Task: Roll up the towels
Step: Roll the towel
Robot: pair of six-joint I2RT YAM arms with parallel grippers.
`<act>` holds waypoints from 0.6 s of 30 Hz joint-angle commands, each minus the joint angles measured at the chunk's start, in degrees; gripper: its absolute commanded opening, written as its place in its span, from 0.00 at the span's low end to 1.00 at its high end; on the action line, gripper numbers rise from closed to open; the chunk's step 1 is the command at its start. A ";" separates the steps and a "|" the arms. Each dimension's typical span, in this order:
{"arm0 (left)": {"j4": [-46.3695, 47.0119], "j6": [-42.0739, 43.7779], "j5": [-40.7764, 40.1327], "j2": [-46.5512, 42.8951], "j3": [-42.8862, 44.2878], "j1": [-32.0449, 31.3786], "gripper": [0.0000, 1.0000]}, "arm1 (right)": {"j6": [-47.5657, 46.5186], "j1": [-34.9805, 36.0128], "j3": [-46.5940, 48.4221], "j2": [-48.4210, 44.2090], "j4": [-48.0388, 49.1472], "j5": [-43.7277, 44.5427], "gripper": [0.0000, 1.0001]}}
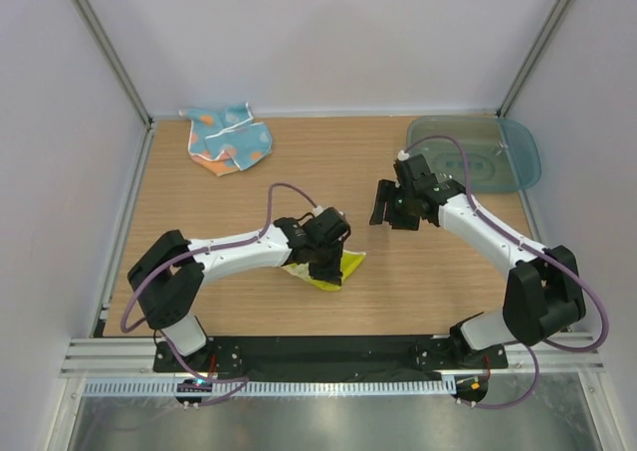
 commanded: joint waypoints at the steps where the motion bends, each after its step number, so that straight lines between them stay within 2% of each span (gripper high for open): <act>1: 5.00 -7.85 5.87 -3.67 -4.40 3.11 0.00 | -0.99 -0.02 -0.05 -2.50 2.33 -4.64 0.65; 3: 8.10 -10.75 9.38 -5.08 -8.10 4.86 0.00 | -0.91 0.07 -0.05 -2.58 2.59 -5.34 0.65; 10: 9.87 -12.52 9.48 -6.85 -11.71 7.51 0.00 | -1.43 0.07 -0.14 -3.55 3.03 -7.27 0.64; 18: 9.17 -16.90 8.61 -8.16 -14.17 10.49 0.00 | -1.00 1.92 -6.19 -9.26 13.21 -19.22 0.59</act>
